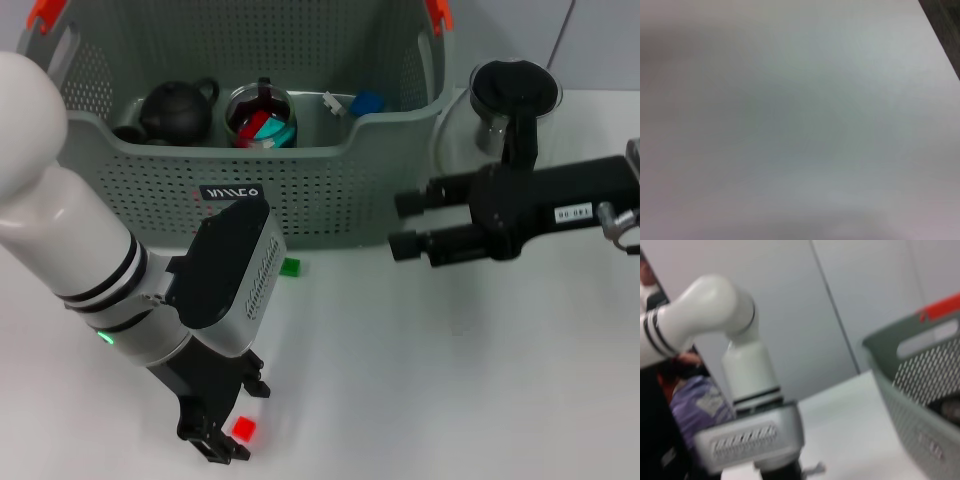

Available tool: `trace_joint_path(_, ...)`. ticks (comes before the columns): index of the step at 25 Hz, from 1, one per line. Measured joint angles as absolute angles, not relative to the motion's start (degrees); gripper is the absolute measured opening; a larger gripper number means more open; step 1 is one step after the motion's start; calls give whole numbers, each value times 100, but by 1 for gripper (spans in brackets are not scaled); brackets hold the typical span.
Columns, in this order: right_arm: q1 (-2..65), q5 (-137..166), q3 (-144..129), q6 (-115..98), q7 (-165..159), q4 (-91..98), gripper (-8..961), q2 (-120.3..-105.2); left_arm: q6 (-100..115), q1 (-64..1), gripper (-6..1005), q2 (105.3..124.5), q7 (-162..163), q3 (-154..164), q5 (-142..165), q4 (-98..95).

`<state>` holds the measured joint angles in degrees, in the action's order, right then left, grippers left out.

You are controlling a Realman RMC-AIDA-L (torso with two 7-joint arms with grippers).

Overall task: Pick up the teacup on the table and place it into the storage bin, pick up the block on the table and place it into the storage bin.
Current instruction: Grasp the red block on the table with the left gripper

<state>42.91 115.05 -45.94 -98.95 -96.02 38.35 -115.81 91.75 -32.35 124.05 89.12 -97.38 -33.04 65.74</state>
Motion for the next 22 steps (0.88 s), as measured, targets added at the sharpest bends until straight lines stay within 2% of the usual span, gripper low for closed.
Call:
trace_joint_path(4,4289,11825,-4643,-9902,-9765,3819,757,-11572,9175,-3235,690,12402,8912,-9739,-3286,6574)
trace_joint_path(7,4289,11929,-4646,-9903,-9781,3796,676,-11567,9175,-3235,690,12401,8912,-9744,-3269,6574)
trace_joint_path(19,4289,11931,-4602,-9807,-9792,3779,681,-11575,9176,-3235,677,12401,8912,-9743,-3224,6579)
trace_joint_path(22,4289,11928,-4578,-9793,-9798,3779,681,-11575,9236,-3228,606,12401,8912,-9739,-3224,6607)
